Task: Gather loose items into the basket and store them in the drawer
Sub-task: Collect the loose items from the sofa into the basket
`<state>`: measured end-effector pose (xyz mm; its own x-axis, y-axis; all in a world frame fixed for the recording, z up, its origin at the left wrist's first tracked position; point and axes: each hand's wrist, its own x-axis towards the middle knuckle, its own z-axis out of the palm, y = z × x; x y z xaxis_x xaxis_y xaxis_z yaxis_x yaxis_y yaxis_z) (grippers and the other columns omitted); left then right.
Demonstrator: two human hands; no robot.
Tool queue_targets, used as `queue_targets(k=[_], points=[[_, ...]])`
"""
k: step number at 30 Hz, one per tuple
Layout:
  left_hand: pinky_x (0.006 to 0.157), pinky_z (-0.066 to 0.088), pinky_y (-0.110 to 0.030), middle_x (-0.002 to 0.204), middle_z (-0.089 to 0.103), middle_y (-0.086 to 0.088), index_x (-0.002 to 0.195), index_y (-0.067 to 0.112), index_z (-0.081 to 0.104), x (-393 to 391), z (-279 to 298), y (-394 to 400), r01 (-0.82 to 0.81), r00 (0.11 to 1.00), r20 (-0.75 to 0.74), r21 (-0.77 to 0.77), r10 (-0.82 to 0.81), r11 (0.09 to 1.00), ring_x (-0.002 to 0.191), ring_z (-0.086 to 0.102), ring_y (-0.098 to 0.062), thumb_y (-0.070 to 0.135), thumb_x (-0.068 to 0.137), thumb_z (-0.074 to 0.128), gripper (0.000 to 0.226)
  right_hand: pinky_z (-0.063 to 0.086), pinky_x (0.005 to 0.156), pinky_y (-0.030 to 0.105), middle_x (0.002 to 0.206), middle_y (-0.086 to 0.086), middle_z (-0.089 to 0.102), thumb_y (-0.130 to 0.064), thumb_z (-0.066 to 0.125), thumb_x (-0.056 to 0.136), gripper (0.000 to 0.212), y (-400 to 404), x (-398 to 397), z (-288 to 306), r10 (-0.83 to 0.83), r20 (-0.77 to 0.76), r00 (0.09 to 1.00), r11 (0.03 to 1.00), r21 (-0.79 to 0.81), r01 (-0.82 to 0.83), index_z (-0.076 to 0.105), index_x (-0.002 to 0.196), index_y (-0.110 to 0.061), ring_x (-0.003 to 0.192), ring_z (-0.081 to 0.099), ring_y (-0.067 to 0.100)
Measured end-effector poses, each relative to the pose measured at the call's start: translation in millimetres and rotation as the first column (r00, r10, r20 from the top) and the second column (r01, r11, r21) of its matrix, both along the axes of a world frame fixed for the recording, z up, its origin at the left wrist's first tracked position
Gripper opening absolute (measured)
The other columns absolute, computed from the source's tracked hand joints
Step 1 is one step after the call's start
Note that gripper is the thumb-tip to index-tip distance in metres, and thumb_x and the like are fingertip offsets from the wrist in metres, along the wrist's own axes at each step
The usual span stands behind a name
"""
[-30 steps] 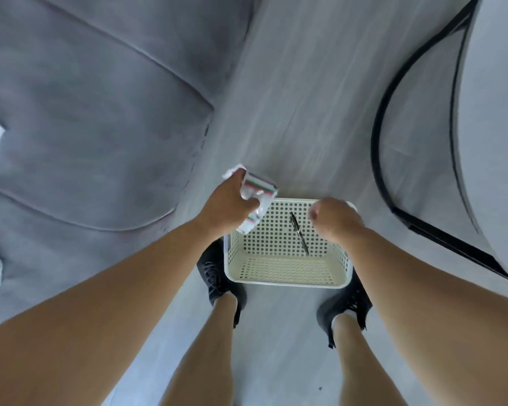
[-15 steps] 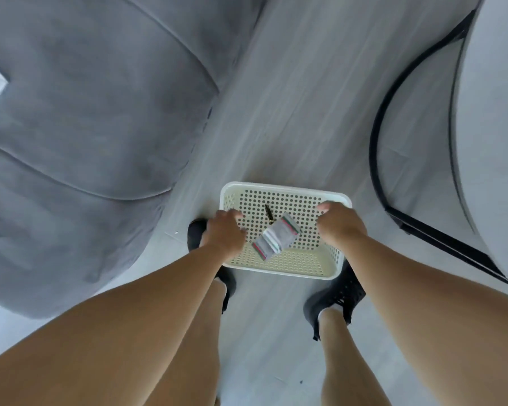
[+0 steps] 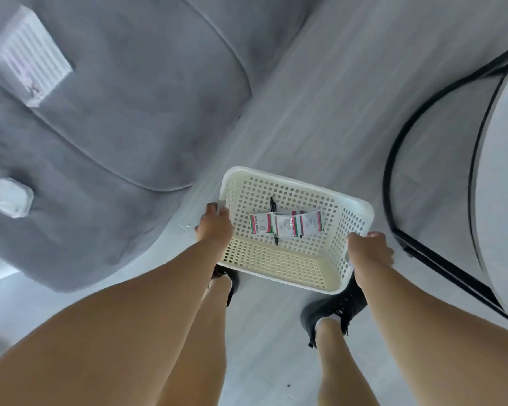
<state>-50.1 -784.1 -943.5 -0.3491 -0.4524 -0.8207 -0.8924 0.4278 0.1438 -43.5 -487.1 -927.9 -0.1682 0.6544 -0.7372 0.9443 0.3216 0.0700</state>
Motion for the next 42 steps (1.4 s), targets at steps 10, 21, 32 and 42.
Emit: queue_targets(k=[10,21,32,42], points=[[0.070,0.052,-0.038,0.094,0.068,0.000,0.098,0.035,0.057,-91,270,-30,-0.143,0.932,-0.329,0.052,0.153,0.988,0.083,0.064,-0.023,0.058,0.098,0.034,0.032,0.060,0.069,0.048,0.102,0.011,0.068,-0.016,0.053,0.089,0.031,-37,-150,239,0.152,-0.270,0.951,0.988,0.012,-0.155,0.041,0.117,-0.026,0.080,0.066,0.035],[0.057,0.041,-0.028,0.110,0.064,-0.013,0.108,0.025,0.062,-203,374,-142,-0.340,0.837,-0.309,0.354,0.452,0.871,0.071,0.056,-0.020,0.032,0.102,0.042,0.022,0.056,0.081,0.045,0.149,0.017,0.050,-0.027,0.053,0.096,0.068,-163,-324,375,0.405,-0.397,0.824,0.908,0.067,-0.414,0.033,0.160,-0.025,0.107,0.063,0.039],[0.111,0.046,-0.047,0.126,0.067,0.005,0.131,0.033,0.064,-280,324,-219,-0.664,0.600,-0.131,0.468,0.789,0.583,0.117,0.063,-0.023,0.034,0.101,0.052,0.032,0.052,0.100,0.047,0.155,0.007,0.038,-0.031,0.056,0.094,0.077,-298,-490,329,0.556,-0.517,0.651,0.743,-0.043,-0.668,0.025,0.165,-0.031,0.135,0.049,0.034],[0.088,0.047,-0.045,0.131,0.052,0.001,0.134,0.025,0.047,-334,301,-190,-0.804,0.464,-0.187,0.321,0.866,0.501,0.111,0.057,-0.026,0.029,0.100,0.049,0.035,0.058,0.081,0.047,0.141,0.012,0.050,-0.025,0.062,0.092,0.061,-309,-560,288,0.737,-0.424,0.526,0.561,-0.051,-0.826,0.038,0.148,-0.023,0.111,0.060,0.034]])
